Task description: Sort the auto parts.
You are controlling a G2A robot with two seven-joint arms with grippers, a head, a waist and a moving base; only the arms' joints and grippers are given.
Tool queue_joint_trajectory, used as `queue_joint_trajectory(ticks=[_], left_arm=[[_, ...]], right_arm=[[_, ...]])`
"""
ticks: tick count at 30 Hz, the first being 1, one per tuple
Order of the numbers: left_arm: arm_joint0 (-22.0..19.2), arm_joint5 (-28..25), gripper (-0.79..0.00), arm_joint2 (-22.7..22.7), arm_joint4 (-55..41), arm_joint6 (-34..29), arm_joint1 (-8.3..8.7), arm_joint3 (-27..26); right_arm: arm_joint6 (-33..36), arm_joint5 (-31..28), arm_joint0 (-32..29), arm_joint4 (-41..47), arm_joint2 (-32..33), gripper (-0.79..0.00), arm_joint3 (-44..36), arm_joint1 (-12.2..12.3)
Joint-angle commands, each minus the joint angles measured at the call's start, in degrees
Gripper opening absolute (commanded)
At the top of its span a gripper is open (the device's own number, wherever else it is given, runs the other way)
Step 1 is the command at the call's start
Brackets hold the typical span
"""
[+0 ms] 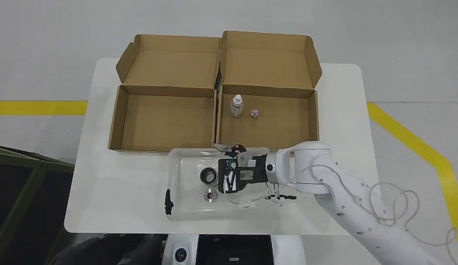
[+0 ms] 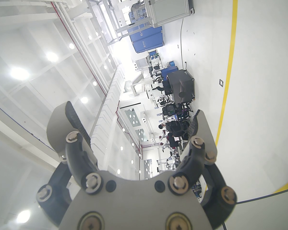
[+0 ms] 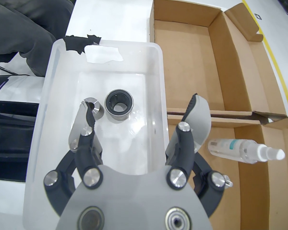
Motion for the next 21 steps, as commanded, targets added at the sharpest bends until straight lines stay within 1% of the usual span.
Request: queue_joint_trajectory(ticks=[1, 11, 13, 21], left_arm=[[0.0, 0.0, 0.0, 0.0, 0.0, 0.0, 0.0, 0.0], [0.0, 0.0, 0.0, 0.0, 0.0, 0.0, 0.0, 0.0], [0.0, 0.0, 0.0, 0.0, 0.0, 0.0, 0.0, 0.0], [0.0, 0.0, 0.0, 0.0, 0.0, 0.0, 0.0, 0.0]], right_arm=[[-0.4, -0.1, 0.4, -0.3, -1.3, -0.126, 0.6, -0.3], [-2.5, 0.7, 3.0, -1.5, -6.9, -0.126, 5.1, -2.2], [-2.8, 1.3, 3.6, -2.0, -7.5, -0.148, 6.0, -2.5], [-3.2, 2.8, 5.0, -3.1, -9.2, -0.16, 9.4, -3.6]])
